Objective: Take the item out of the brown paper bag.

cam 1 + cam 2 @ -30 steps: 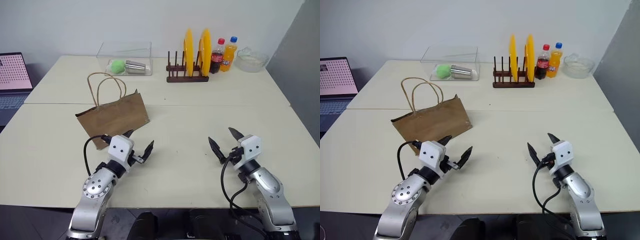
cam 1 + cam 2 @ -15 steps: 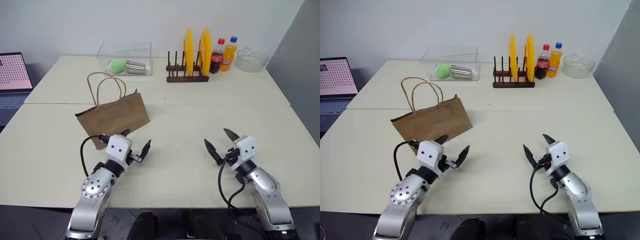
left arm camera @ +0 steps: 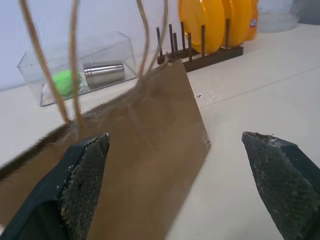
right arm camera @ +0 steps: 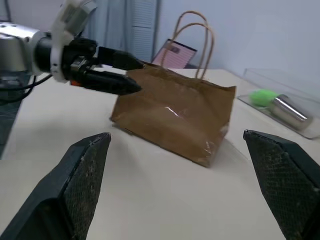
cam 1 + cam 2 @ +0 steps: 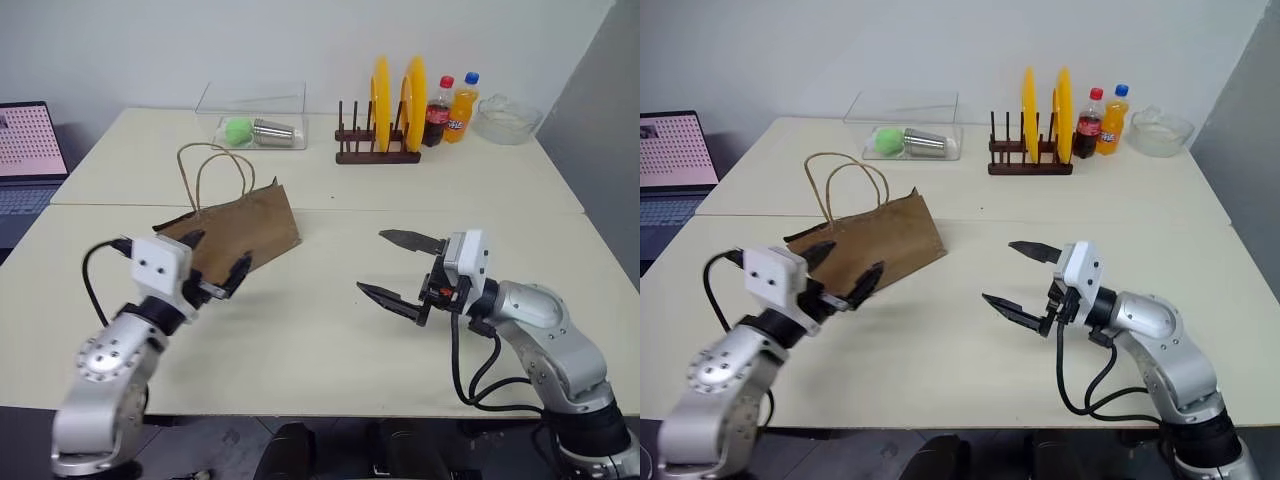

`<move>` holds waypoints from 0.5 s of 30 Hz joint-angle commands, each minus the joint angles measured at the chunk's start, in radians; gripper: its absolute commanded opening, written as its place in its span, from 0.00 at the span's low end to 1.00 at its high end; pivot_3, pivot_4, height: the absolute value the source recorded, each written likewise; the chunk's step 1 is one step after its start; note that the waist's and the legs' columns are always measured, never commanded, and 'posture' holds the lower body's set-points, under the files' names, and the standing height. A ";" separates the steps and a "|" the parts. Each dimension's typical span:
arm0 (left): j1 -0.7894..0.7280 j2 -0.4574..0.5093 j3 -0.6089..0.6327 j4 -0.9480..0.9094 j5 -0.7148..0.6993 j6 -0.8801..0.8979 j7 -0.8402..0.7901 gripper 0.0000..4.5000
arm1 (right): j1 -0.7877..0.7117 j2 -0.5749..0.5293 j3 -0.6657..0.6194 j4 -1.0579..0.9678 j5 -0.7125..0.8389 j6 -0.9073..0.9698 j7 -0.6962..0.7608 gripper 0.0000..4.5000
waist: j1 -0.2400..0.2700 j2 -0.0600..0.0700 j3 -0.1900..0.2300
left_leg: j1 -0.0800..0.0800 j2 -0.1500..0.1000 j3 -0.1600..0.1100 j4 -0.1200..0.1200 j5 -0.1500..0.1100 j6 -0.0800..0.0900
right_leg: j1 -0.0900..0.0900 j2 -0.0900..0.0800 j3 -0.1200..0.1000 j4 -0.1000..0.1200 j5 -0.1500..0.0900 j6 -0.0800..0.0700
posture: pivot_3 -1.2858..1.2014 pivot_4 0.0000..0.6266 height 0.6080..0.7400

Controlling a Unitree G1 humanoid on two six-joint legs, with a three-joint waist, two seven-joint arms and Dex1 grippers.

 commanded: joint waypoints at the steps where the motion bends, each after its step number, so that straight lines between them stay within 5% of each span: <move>1: -0.057 0.099 0.102 0.047 -0.121 0.072 -0.088 0.99 | -0.023 -0.004 0.001 -0.009 0.023 0.005 0.028 1.00 | 0.000 0.000 0.000 | 0.000 0.000 0.000 0.000 0.000 0.000 | 0.000 0.000 0.000 0.000 0.000 0.000 | 0.52 0.24 1.00; 7: -0.212 0.278 0.048 0.312 -0.136 0.095 -0.286 0.99 | -0.063 -0.036 0.007 -0.007 -0.001 0.005 0.069 1.00 | 0.000 0.001 0.000 | 0.000 0.000 0.001 0.000 0.000 0.000 | -0.001 0.000 0.000 0.000 0.000 0.000 | 0.52 0.24 1.00; 15: -0.461 0.351 -0.120 0.661 -0.023 0.001 -0.467 0.99 | -0.085 -0.076 -0.010 -0.084 0.040 0.074 0.067 1.00 | 0.000 0.001 0.001 | -0.003 0.000 0.001 0.000 0.000 0.000 | -0.003 0.000 0.000 0.000 0.000 0.000 | 0.52 0.24 1.00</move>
